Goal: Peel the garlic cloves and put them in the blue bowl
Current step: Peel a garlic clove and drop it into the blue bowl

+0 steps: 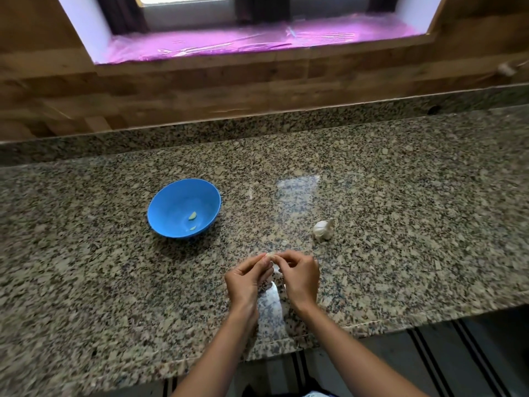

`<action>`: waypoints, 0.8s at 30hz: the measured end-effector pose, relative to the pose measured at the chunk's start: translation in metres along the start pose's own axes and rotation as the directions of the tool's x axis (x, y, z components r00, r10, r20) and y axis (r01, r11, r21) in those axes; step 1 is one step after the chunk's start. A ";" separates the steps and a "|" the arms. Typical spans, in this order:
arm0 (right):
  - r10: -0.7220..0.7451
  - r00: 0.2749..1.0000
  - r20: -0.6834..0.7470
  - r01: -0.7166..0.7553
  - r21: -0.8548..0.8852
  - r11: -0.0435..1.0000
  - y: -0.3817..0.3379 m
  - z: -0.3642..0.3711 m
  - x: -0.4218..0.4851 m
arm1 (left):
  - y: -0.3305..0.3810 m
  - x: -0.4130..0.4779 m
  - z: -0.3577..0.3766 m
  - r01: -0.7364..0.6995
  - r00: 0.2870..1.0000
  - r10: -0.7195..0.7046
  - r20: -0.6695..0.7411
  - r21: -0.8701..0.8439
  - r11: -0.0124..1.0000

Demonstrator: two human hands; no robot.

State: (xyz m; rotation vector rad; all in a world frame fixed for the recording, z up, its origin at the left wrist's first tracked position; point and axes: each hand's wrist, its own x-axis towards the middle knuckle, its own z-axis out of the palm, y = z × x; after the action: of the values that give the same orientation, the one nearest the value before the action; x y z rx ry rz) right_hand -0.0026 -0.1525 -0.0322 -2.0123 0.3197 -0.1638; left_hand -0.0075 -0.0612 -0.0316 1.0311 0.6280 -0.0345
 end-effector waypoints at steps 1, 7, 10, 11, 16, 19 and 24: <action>-0.001 1.000 -0.017 0.000 -0.008 1.000 0.000 0.001 -0.002 | -0.002 -0.002 0.002 -0.006 1.000 0.005 -0.027 -0.019 1.000; -0.073 0.997 -0.021 0.069 -0.166 0.984 0.006 0.000 -0.005 | -0.009 -0.003 0.001 0.002 0.998 -0.005 -0.066 -0.054 0.999; -0.165 0.986 0.028 0.167 -0.215 0.962 0.009 0.000 -0.004 | -0.007 -0.008 -0.001 0.069 0.997 -0.072 -0.026 -0.088 0.994; -0.200 0.977 0.073 0.212 -0.223 0.952 0.012 -0.001 -0.003 | -0.005 -0.009 -0.003 0.099 0.995 -0.098 0.007 -0.073 0.992; -0.398 0.883 0.247 0.462 -0.316 0.829 0.019 -0.013 0.006 | 0.010 -0.005 -0.012 0.177 0.974 -0.190 0.122 0.112 0.978; -0.540 0.792 0.287 0.611 -0.335 0.718 0.022 -0.011 0.001 | 0.009 -0.003 -0.010 0.224 0.973 -0.223 0.060 -0.019 0.974; -0.546 0.807 0.226 0.591 -0.293 0.752 0.027 -0.008 -0.017 | 0.012 0.003 -0.008 0.284 0.959 -0.280 0.046 -0.197 0.939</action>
State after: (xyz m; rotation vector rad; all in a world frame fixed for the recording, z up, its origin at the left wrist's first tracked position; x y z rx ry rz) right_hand -0.0251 -0.1656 -0.0528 -2.4160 -0.3983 -0.3826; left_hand -0.0048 -0.0473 -0.0265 0.7382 0.7447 -0.2268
